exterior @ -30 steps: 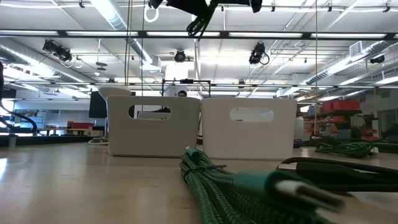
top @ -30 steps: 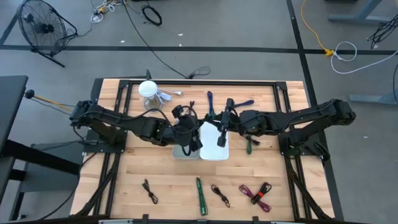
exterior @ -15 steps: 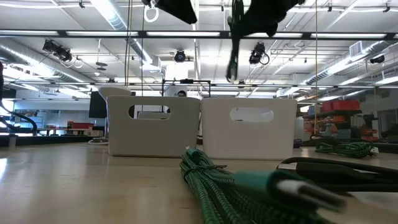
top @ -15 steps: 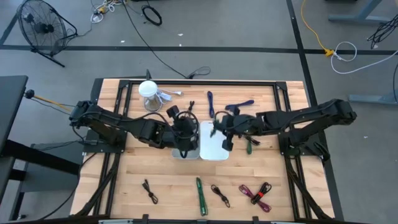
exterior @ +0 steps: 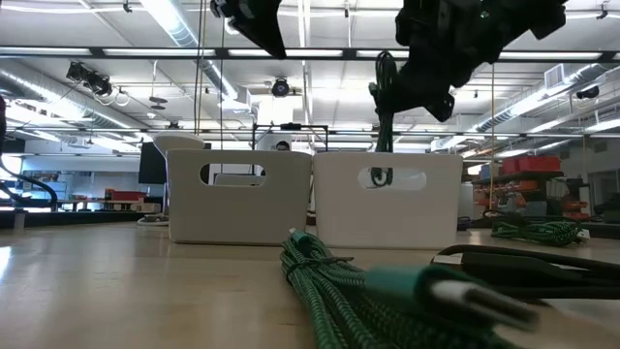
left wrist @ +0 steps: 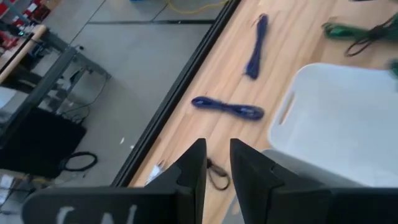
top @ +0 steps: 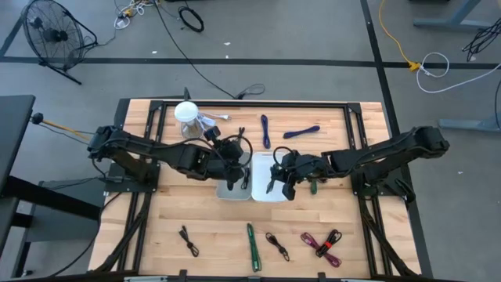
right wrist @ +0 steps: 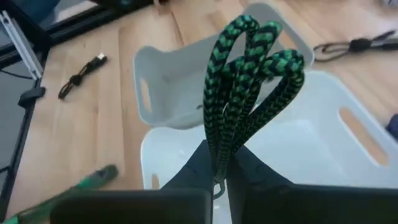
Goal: Pick & Place USB Port
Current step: Put the green charger cable into the white bin
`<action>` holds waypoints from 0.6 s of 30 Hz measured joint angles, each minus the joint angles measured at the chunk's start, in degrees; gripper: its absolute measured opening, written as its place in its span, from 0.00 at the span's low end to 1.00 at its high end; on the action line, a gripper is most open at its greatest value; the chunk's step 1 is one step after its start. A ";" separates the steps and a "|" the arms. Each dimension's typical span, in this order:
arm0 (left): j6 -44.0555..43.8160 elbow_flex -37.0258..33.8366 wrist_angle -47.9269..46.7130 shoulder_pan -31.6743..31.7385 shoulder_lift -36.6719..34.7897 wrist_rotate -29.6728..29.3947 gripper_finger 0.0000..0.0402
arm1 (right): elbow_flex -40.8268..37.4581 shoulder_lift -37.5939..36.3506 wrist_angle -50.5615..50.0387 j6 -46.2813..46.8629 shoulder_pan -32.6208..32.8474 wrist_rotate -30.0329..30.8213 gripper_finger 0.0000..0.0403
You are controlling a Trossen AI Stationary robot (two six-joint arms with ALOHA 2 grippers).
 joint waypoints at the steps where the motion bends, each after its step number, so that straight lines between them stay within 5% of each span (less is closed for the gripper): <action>1: -0.14 0.00 0.00 0.19 0.00 0.04 0.19 | -0.39 0.00 -0.24 0.40 0.00 -0.40 0.03; 18: -0.27 0.00 -0.08 0.58 0.00 -0.20 0.19 | -5.15 -0.04 3.38 2.75 -0.04 -0.46 0.09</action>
